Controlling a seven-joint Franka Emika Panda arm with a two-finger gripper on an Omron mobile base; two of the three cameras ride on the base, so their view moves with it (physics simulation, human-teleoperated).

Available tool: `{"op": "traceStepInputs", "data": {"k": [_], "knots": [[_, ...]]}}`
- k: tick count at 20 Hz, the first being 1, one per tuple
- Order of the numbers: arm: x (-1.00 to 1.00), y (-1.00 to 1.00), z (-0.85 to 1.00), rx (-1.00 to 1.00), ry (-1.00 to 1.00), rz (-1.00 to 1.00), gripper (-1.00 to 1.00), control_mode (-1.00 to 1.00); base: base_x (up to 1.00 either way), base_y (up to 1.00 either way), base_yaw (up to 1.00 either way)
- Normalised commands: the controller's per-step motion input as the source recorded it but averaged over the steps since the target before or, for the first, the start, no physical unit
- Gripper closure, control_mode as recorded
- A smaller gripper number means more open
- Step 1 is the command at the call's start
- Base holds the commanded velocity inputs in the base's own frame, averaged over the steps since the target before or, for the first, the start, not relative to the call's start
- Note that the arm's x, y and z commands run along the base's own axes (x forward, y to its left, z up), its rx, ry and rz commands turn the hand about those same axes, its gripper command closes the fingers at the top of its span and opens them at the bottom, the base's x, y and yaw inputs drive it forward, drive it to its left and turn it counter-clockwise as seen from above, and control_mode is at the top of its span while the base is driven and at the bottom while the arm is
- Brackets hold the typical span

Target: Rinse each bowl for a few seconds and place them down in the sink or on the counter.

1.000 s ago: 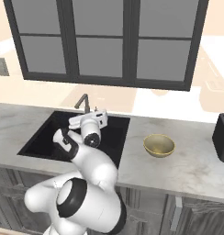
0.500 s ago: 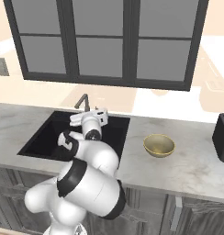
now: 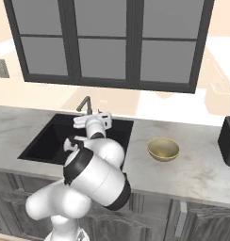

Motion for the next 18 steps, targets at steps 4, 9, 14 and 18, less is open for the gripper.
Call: {"op": "traceStepInputs", "data": {"k": [4,9,14,18], "knots": [[0.26,0.03,-0.10,0.01,0.00,0.00,-1.00,-1.00,0.00,0.00,0.00],[0.27,0.03,-0.05,0.00,0.00,0.00,-1.00,-1.00,0.00,0.00,0.00],[0.27,0.03,-0.02,0.00,0.00,0.00,-1.00,-1.00,0.00,0.00,0.00],[0.23,0.02,-0.08,0.00,0.00,0.00,-1.00,-1.00,0.00,0.00,0.00]]}}
